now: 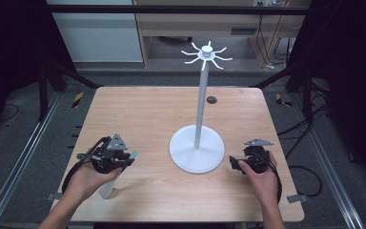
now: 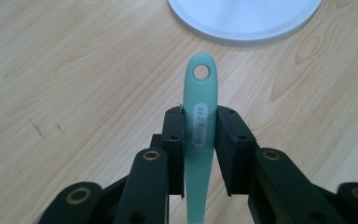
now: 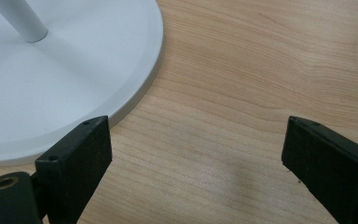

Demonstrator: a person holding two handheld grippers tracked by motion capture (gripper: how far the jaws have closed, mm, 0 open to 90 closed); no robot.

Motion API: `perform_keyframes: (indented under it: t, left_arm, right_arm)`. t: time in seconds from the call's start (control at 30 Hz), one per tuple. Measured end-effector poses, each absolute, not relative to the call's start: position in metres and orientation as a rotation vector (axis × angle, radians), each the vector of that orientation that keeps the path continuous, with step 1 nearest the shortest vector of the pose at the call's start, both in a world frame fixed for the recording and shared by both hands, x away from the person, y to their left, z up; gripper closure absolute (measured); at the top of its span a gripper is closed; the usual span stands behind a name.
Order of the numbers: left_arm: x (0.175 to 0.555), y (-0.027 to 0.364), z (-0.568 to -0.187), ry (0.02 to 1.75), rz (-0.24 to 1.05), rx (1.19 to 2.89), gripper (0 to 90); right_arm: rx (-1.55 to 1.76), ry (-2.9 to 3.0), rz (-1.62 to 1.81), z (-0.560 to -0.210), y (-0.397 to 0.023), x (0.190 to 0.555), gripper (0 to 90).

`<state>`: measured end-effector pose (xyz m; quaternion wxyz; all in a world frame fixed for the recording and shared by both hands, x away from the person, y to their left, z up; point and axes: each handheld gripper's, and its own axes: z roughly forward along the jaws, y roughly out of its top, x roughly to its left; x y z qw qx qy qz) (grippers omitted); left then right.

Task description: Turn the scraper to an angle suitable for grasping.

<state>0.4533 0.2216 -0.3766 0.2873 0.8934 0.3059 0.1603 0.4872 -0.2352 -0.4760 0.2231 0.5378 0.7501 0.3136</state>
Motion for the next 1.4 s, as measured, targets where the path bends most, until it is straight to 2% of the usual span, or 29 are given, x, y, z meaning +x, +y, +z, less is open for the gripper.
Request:
perform_keyframes:
  t: [0.6, 1.4]
  left_arm:
    - [0.453, 0.222, -0.349, 0.781, 0.451, 2.253, 74.2]
    - [0.470, 0.195, -0.318, 0.729, 0.496, 2.092, 74.1]
  right_arm:
    - [1.484, 2.074, 0.851, -0.478, -0.235, 0.489, 8.8]
    - [1.457, 2.084, 0.831, -0.477, -0.231, 0.485, 8.8]
